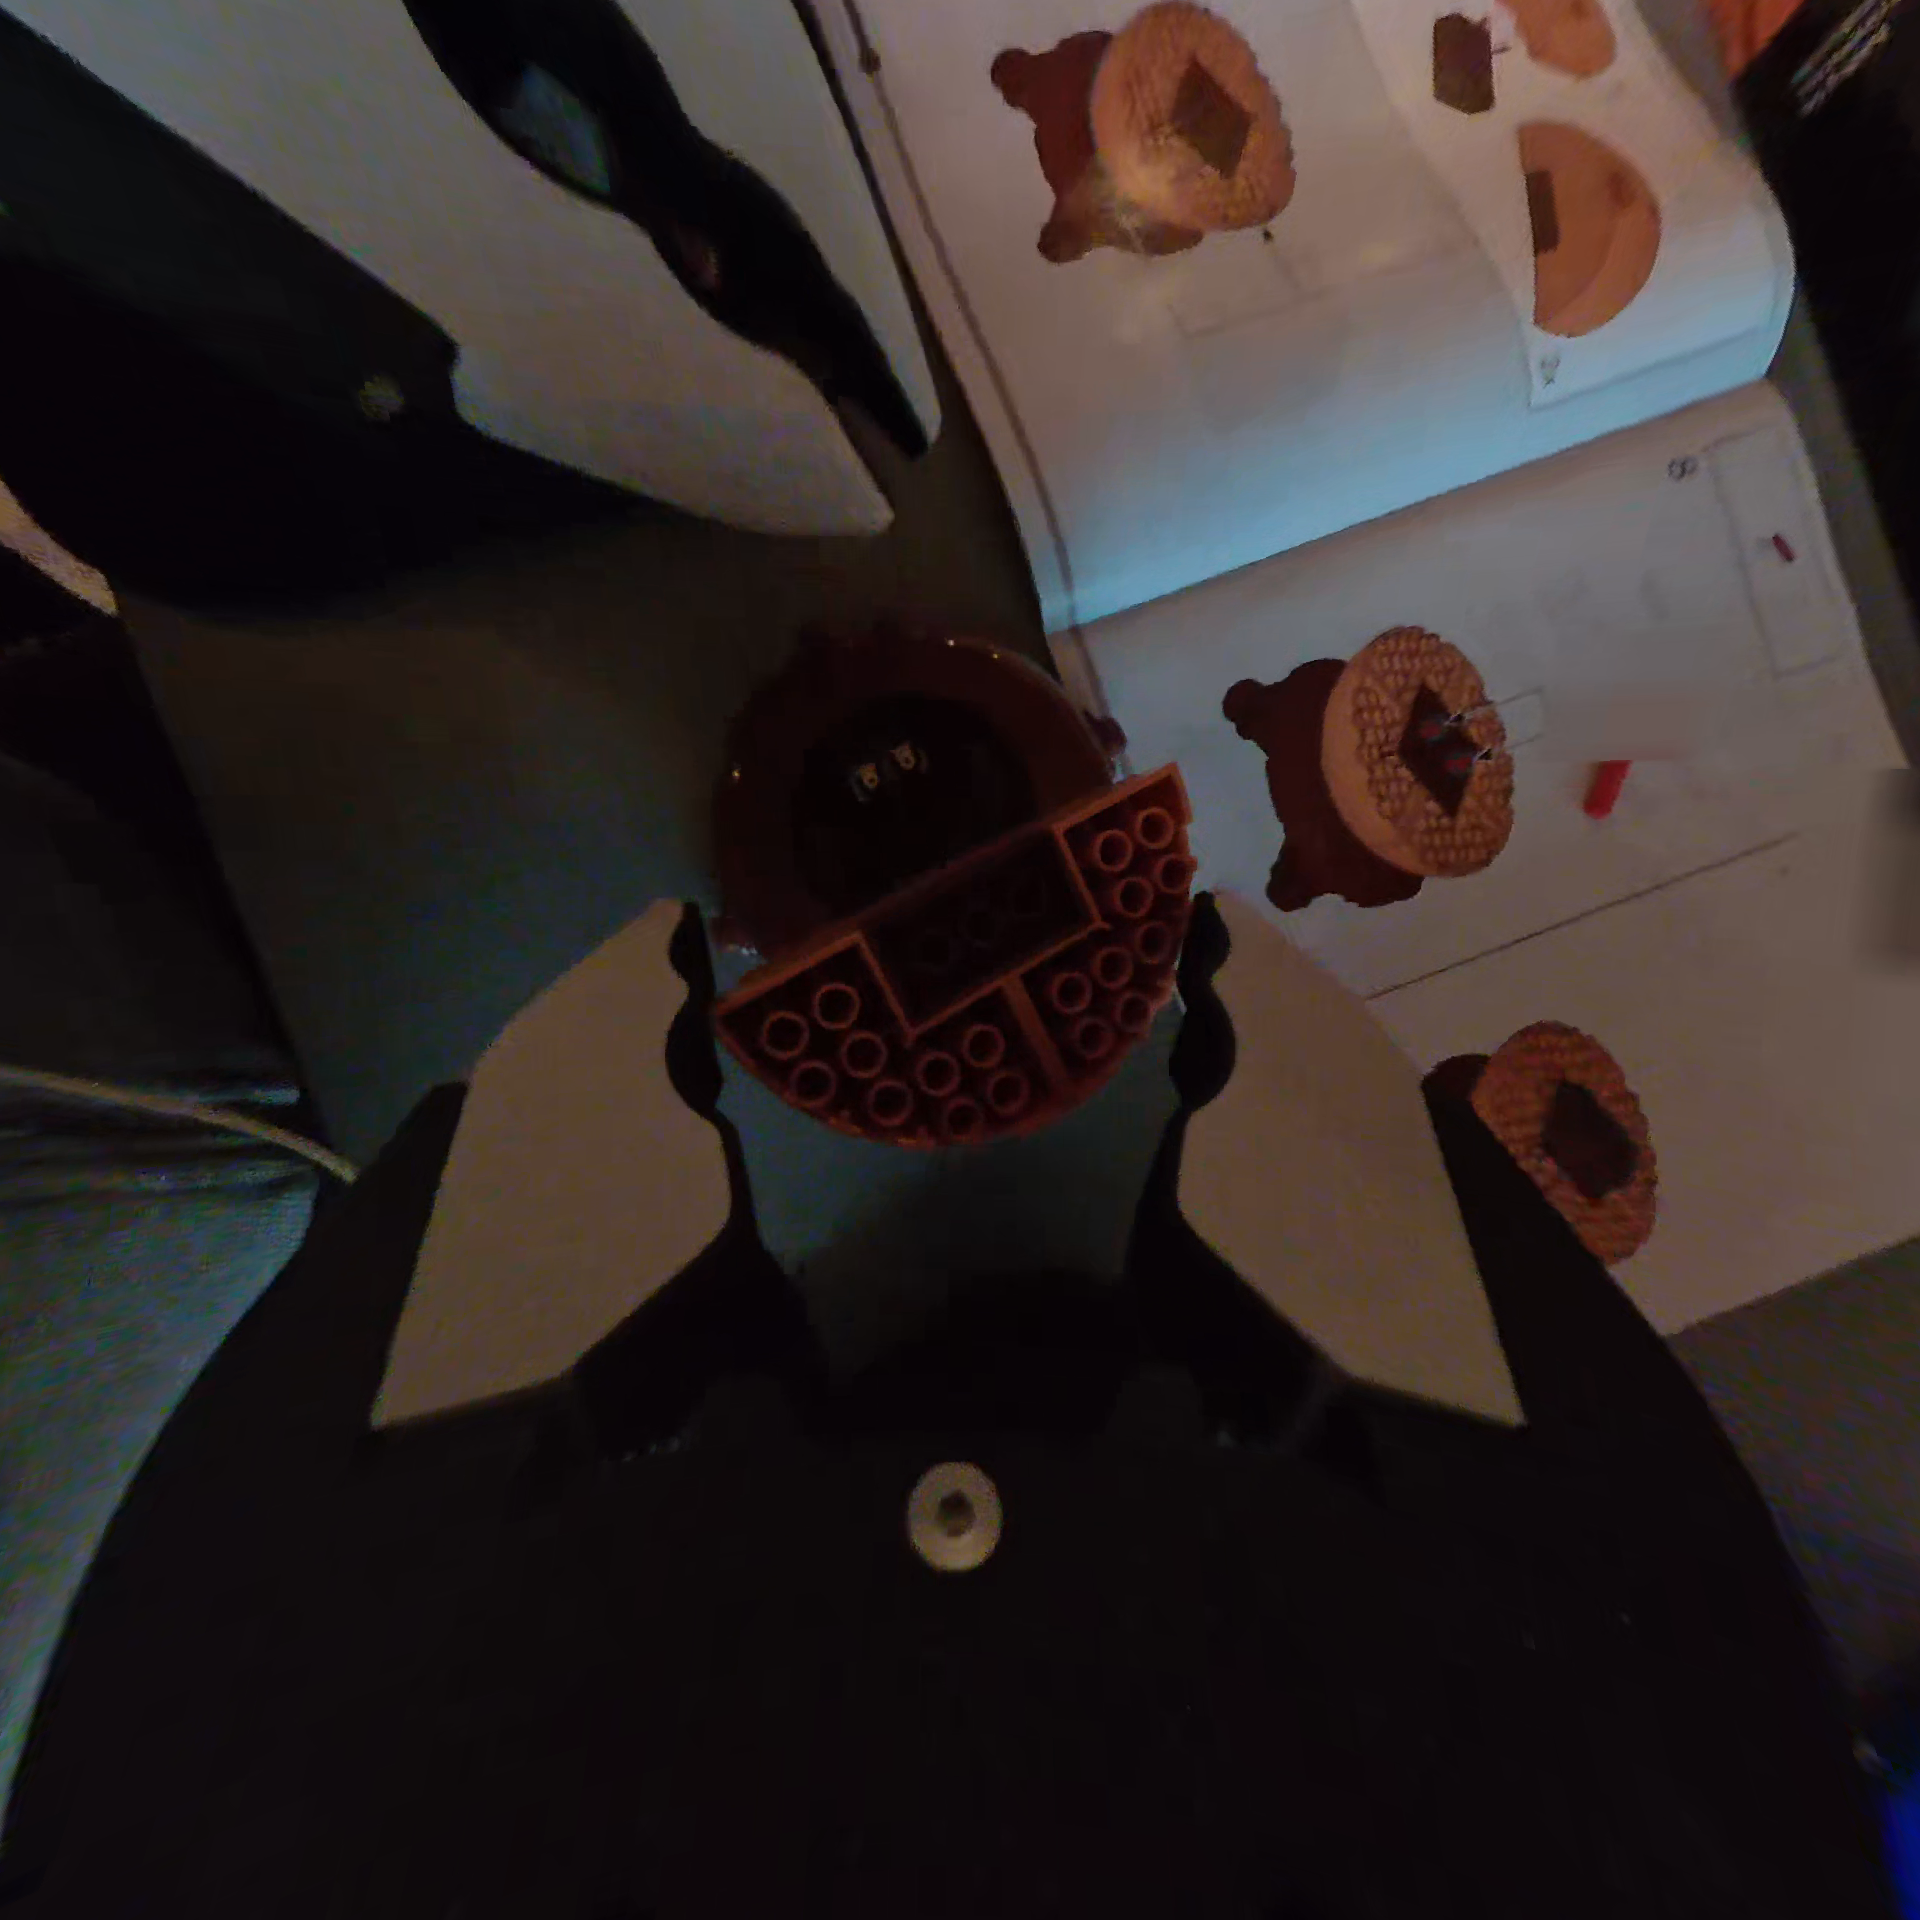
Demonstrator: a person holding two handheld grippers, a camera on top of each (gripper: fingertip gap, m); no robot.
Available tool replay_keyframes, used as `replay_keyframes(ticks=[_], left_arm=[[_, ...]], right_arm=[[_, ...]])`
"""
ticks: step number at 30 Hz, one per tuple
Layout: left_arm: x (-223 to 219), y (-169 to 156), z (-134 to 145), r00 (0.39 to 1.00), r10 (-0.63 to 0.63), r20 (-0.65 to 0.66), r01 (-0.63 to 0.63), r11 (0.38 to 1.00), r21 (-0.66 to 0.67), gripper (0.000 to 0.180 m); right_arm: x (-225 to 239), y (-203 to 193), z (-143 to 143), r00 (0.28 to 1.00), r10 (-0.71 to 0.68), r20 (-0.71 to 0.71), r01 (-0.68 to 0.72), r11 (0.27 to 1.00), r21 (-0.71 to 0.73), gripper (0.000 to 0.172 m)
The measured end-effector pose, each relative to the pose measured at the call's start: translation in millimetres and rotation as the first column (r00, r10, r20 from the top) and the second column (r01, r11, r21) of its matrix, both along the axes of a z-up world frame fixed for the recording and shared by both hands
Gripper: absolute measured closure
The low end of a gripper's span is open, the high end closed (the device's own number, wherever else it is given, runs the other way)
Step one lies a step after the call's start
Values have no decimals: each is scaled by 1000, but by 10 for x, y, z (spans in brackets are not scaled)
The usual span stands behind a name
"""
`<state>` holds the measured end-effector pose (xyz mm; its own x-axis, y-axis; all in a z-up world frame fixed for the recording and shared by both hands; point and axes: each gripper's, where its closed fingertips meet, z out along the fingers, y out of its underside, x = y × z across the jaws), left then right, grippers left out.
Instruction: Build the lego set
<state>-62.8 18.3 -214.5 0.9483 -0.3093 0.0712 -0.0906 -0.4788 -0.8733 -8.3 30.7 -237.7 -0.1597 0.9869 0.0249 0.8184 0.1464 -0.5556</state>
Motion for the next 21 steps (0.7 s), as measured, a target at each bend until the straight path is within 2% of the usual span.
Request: replay_keyframes(ticks=[4, 9, 12, 16, 21], left_arm=[[-121, -118, 123, 996, -6, 89, 3, 999, 39, 173], [-397, -297, 90, 999, 23, 30, -23, 1000, 3, 172], [-543, -425, 109, 998, 25, 52, -26, 999, 19, 172], [-586, -593, 121, 993, -53, 109, 49, 998, 42, 173], [-686, -632, 145, 984, -57, 167, 45, 996, 76, 173]], right_arm=[[-73, -52, 44, 998, -59, -20, 60, 998, 12, 87], [-74, -61, -32, 996, -92, 17, 90, 993, 78, 87], [-68, -52, -70, 994, -105, 31, 100, 988, 121, 87], [-52, -43, -68, 994, -99, 45, 91, 983, 161, 87], [-78, 1, -10, 995, -89, 46, 79, 979, 190, 87]])
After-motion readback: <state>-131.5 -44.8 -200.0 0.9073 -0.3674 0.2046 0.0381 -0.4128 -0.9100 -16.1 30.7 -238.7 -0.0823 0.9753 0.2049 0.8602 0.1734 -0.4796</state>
